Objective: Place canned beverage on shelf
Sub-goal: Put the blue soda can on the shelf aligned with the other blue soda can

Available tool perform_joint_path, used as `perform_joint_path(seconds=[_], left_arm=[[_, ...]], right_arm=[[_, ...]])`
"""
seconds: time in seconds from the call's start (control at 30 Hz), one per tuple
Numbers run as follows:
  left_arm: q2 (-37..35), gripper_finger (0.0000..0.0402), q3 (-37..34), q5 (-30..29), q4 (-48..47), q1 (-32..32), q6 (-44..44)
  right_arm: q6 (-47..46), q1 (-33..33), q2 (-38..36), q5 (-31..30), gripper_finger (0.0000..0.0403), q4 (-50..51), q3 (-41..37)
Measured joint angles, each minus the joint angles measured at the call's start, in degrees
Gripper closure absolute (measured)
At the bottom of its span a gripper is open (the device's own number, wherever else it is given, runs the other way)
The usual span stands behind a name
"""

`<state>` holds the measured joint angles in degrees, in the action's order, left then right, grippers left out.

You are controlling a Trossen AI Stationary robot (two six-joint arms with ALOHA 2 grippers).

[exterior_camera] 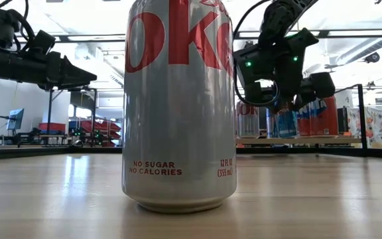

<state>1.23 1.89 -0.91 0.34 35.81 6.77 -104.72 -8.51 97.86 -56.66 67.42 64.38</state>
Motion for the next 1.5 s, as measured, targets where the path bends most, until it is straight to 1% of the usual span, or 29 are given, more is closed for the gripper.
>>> perform_joint_path(seconds=[0.27,0.4,0.6,0.67,0.87,1.2,1.5], left_arm=[[0.00,0.0003,0.02,-0.02,0.00,0.02,0.00],[0.00,0.0003,0.02,-0.02,0.00,0.02,0.00],[0.02,0.0003,0.02,-0.02,0.00,0.02,0.02],[0.02,0.0003,0.00,0.00,0.00,0.02,0.00],[0.00,0.0003,0.01,-0.02,0.00,0.02,0.01],[0.01,0.0003,0.01,-0.02,0.00,0.02,0.00],[0.00,0.0003,0.01,-0.02,0.00,0.02,0.02]], right_arm=[[0.57,0.33,-1.31,0.79,0.0163,0.85,-0.09],[4.78,0.24,-1.36,-0.10,0.0163,1.06,-0.11],[6.79,0.24,-1.36,-0.92,0.0163,1.04,-0.13],[6.60,0.24,-1.34,-1.01,0.0163,0.68,-0.13],[2.28,0.26,-1.34,-0.53,0.0160,-0.03,-0.13],[2.43,0.33,-1.67,-0.08,0.0162,-1.89,-0.02],[1.81,0.74,-2.69,2.31,0.0163,-2.60,0.04]])
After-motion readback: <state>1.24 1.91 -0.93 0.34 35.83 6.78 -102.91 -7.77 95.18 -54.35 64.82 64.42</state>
